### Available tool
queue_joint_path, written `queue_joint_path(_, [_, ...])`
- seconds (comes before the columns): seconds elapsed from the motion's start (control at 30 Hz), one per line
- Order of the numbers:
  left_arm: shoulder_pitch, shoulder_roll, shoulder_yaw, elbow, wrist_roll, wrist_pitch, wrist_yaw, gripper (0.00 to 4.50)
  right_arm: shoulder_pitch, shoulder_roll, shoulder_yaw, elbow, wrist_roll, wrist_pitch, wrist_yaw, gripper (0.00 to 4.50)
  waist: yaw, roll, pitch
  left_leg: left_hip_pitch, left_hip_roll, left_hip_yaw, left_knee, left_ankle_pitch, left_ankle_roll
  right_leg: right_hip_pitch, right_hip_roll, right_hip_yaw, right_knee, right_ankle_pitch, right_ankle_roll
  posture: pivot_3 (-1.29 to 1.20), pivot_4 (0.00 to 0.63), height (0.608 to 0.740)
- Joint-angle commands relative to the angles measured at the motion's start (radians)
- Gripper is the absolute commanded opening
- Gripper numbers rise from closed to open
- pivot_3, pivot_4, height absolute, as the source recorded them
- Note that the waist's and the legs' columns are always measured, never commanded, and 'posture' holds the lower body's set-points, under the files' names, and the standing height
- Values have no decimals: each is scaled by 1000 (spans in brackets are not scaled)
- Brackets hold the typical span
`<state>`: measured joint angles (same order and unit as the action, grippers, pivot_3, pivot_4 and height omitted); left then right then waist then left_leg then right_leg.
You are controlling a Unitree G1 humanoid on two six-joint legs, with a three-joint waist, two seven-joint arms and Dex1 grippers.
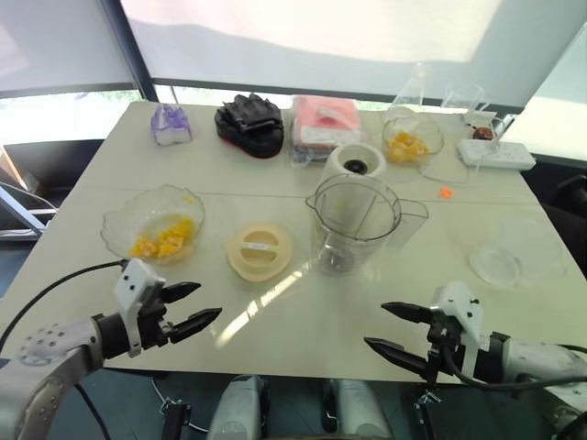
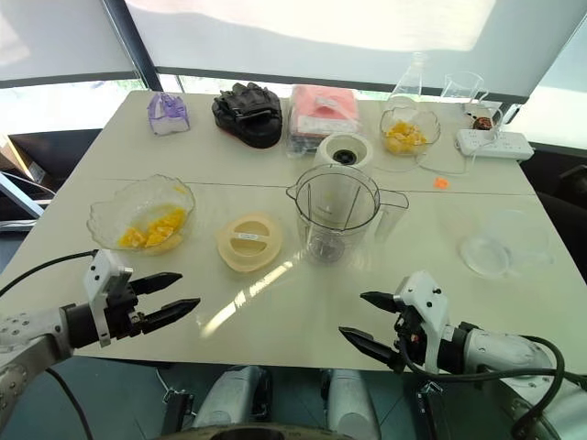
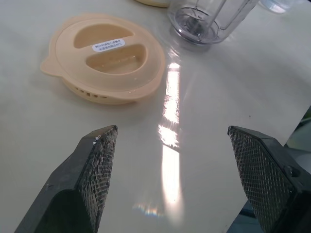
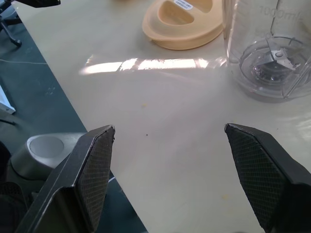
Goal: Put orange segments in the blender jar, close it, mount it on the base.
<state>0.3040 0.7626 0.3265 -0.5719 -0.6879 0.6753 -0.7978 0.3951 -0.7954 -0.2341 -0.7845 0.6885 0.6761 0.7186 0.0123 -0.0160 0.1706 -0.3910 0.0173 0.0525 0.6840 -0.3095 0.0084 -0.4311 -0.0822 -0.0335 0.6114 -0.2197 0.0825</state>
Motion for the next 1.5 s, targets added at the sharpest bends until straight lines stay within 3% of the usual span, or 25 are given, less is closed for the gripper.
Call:
queue_joint_path(0.03, [5, 8, -15, -34, 10, -19, -11, 3771, -7, 4, 2, -17, -2, -11, -2, 3814, 0, 0, 0, 0, 0, 0, 0, 0, 0, 0, 0, 0, 0, 0, 0, 0, 150, 740])
queue_joint_path(0.4, [-74, -13, -44, -14, 20, -14, 30, 3771, -41, 30, 40, -12, -24, -14, -31, 3814, 1, 0, 0, 0, 0, 0, 0, 0, 0, 0, 0, 0, 0, 0, 0, 0, 150, 740])
queue_joint_path(1.0, [-58, -28, -60, -51, 25, -13, 82, 3771, -85, 30, 63, 14, -40, -16, -21, 3814, 1, 0, 0, 0, 0, 0, 0, 0, 0, 0, 0, 0, 0, 0, 0, 0, 150, 740])
queue_joint_path(1.1, [-128, 16, -19, -25, -4, 9, 63, 3771, -140, -3, 32, -35, 29, 29, -15, 3814, 1, 0, 0, 0, 0, 0, 0, 0, 0, 0, 0, 0, 0, 0, 0, 0, 150, 740])
queue_joint_path(1.27, [-348, 193, 34, 105, -73, 82, -52, 3771, -333, -85, -29, -111, 340, 155, -66, 3814, 1, 0, 2, 0, 0, -1, 1, 1, 0, 0, 2, -1, 1, 2, -3, 0, 150, 740])
queue_joint_path(1.37, [-509, 276, -49, 281, 26, 37, -102, 3771, -398, -119, 3, -117, 325, 170, -90, 3814, 2, 1, 2, 0, 1, -1, -1, 1, 0, -1, 3, -2, 0, 2, -2, 0, 150, 740])
queue_joint_path(1.5, [-677, 363, -259, 520, 284, -95, -150, 3771, -419, -122, 28, -119, 311, 171, -122, 3814, 0, 1, 2, -1, -2, 0, -1, 0, 0, -1, 2, -2, 0, 1, -1, 0, 150, 740])
